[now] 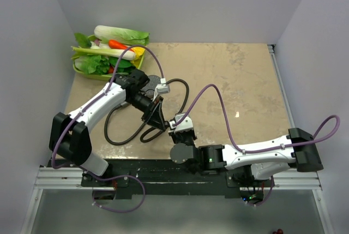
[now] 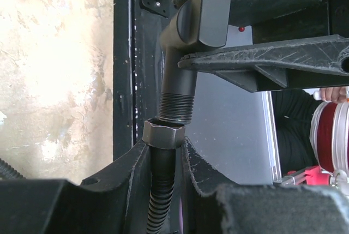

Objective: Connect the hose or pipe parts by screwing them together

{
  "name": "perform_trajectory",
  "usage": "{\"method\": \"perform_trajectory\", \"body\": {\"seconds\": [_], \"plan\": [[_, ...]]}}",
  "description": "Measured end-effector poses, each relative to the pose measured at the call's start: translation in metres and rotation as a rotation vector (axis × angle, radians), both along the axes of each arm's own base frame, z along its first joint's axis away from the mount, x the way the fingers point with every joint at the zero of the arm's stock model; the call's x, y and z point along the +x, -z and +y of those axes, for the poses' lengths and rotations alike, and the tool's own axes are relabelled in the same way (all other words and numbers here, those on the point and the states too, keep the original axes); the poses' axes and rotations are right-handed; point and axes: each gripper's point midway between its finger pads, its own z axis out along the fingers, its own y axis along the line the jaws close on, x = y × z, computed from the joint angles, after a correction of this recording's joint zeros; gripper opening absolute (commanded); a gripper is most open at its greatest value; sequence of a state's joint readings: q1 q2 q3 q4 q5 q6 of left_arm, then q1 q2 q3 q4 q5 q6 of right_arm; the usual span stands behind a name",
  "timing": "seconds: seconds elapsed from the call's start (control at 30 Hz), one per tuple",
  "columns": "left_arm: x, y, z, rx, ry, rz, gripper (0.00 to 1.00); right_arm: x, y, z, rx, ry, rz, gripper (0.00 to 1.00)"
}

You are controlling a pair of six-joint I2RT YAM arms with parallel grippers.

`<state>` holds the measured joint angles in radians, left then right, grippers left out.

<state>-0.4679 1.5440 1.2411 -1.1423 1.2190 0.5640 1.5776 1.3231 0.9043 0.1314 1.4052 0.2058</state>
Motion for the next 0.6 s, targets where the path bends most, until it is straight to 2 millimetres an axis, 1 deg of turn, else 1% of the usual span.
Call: {"method": "perform_trajectory", "body": {"seconds": [0.3,0.43,0.6], "plan": [[0.0019,-0.0004,-0.0008,0.003,-0.009,0.001,0.0,0.0002,-0.0013,-0.0003,-0.007,0.002,-0.004,0.0],[-0.0019,-0.0005,0.0014,0.0,0.006,-0.004,0.0,0.0,-0.0019,0.0016,0.004,-0.005,-0.002,0.0],[-0.0075,-0.006,0.0039,-0.018,0.033,-0.016,0.0,-0.0006,-0.0028,0.0044,0.018,-0.016,0.001,0.0]]}}
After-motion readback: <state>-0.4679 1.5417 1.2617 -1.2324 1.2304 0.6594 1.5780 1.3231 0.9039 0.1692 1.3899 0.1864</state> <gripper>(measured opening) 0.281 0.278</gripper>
